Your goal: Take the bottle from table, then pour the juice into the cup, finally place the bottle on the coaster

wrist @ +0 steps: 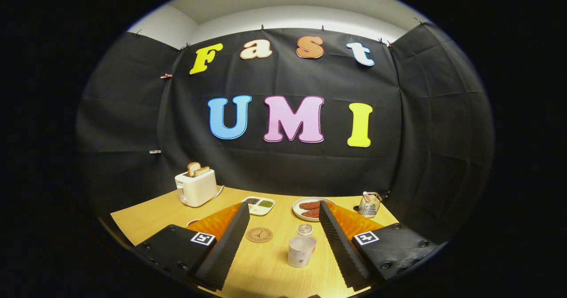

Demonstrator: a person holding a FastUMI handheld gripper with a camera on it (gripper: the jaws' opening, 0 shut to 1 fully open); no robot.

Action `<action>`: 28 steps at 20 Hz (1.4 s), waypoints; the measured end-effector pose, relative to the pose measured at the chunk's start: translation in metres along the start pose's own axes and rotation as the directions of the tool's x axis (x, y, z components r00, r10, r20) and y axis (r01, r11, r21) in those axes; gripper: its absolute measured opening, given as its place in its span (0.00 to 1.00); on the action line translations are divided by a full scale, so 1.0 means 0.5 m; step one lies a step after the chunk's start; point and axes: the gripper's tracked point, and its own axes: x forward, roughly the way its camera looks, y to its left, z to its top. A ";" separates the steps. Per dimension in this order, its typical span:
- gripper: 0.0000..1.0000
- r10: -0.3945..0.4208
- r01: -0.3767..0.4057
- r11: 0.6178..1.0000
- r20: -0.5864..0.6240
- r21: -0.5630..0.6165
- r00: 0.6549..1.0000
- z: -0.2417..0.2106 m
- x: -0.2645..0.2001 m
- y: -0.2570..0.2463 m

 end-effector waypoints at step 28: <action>0.97 -0.092 0.092 0.996 -0.065 -0.004 0.994 -0.155 0.115 -0.074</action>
